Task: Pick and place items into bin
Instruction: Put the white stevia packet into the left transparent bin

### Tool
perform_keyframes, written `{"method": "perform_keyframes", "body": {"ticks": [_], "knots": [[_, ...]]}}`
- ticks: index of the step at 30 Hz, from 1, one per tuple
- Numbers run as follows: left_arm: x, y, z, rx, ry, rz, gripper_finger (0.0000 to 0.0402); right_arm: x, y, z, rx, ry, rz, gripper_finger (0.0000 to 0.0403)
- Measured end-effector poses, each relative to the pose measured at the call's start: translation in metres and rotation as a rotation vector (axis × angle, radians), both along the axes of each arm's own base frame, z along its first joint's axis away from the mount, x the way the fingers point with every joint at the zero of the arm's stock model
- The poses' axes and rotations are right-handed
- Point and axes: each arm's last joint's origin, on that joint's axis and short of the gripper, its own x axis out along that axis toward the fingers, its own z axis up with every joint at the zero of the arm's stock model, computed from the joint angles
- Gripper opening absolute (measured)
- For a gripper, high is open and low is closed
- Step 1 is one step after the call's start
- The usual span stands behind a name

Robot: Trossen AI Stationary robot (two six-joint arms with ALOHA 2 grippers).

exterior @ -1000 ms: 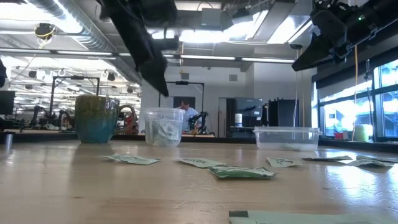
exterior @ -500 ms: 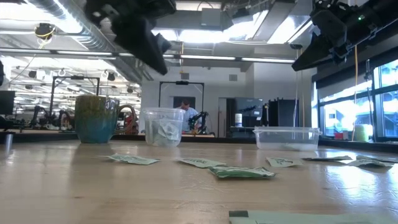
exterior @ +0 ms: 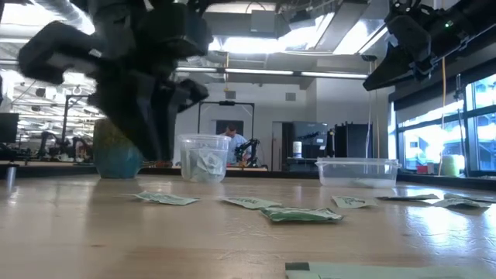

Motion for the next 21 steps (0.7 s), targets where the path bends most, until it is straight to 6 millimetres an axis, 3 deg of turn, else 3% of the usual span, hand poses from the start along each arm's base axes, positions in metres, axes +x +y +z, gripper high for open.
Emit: {"method": "perform_keyframes", "body": {"ticks": [8,21], "knots": [[0.005,-0.007,-0.023,0.027,0.038,0.035,0.0063,0.001,0.000,0.000,0.008,-0.005,-0.005,0.0067],[0.003,-0.006,-0.028,0.011,0.070,0.058,0.0061,0.000,0.000,0.000,0.003,0.000,-0.002,0.0067]]}}
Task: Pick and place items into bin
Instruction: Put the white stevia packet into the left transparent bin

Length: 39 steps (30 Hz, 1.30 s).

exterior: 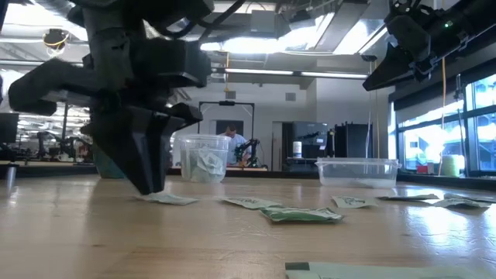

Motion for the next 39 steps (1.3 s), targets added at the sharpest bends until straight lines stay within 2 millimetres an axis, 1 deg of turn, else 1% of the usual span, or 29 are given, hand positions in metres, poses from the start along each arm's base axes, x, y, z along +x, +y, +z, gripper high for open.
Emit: {"method": "perform_keyframes", "body": {"ticks": [5,10,17,22,26,30,33,36,39], "knots": [[-0.006,0.002,-0.009,-0.001,0.024,0.021,0.0055,0.000,0.000,0.000,0.000,0.000,0.000,0.0067],[-0.006,0.002,-0.015,0.006,0.044,0.034,0.0039,0.000,0.000,0.000,0.000,0.001,0.000,0.0067],[-0.005,0.002,-0.016,0.007,0.044,0.034,0.0005,0.000,0.000,0.000,0.000,0.000,0.000,0.0067],[-0.006,0.002,-0.012,0.008,0.034,0.021,0.0004,0.000,0.000,0.000,0.000,0.000,0.000,0.0067],[-0.014,0.008,0.001,0.016,0.034,0.018,0.0002,0.000,0.000,0.000,0.000,0.000,0.000,0.0067],[-0.020,0.021,0.035,0.020,-0.045,0.041,0.0002,0.000,0.000,0.000,0.000,0.000,0.000,0.0067],[-0.027,0.037,0.056,0.103,-0.103,0.103,0.0002,0.000,0.000,0.000,0.000,0.000,0.000,0.0067],[-0.032,0.056,0.080,0.227,-0.221,0.226,0.0003,0.000,0.000,0.000,0.000,0.000,0.000,0.0067],[-0.035,0.078,0.093,0.334,-0.280,0.349,0.0002,0.000,0.000,0.000,0.000,0.000,0.000,0.0067]]}}
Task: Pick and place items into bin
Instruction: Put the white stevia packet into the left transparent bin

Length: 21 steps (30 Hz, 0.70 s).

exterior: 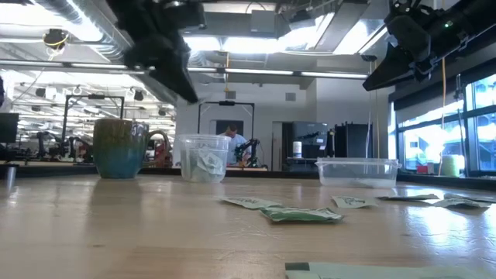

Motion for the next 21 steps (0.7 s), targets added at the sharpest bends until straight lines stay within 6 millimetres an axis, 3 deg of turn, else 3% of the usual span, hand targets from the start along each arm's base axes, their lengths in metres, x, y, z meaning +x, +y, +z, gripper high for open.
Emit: {"method": "perform_keyframes", "body": {"ticks": [4,11,21], "knots": [[0.000,0.028,0.004,0.065,-0.008,0.095,0.0003,0.000,0.000,0.000,-0.001,0.000,0.000,0.0067],[0.009,0.069,-0.013,0.069,0.068,0.167,0.0003,0.000,0.000,0.000,-0.003,0.002,0.002,0.0067],[0.018,0.093,-0.045,0.030,0.183,0.190,0.0003,0.000,0.000,0.000,-0.003,0.002,0.002,0.0067]]}}
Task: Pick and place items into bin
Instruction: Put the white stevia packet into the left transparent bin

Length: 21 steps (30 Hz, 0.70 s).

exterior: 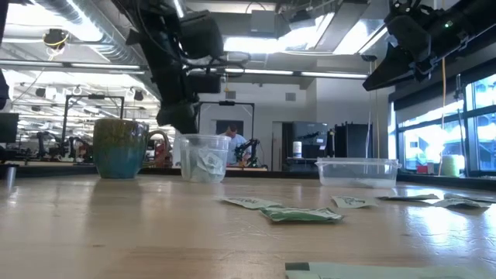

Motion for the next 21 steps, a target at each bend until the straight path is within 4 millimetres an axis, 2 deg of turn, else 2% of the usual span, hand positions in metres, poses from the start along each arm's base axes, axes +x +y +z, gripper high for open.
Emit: {"method": "perform_keyframes", "body": {"ticks": [4,10,17,21], "knots": [[0.001,0.000,-0.002,0.002,0.010,0.001,0.0007,0.000,0.000,0.000,-0.001,0.001,0.000,0.0067],[0.001,0.000,0.000,0.020,0.008,0.010,0.0036,0.000,0.000,0.000,-0.002,0.002,0.001,0.0067],[0.012,-0.002,0.028,0.052,-0.079,0.004,0.0060,0.000,0.000,0.000,-0.002,0.002,0.001,0.0067],[0.022,-0.012,0.046,0.024,-0.132,-0.099,0.0060,0.000,0.000,0.000,-0.002,0.002,0.001,0.0067]]}}
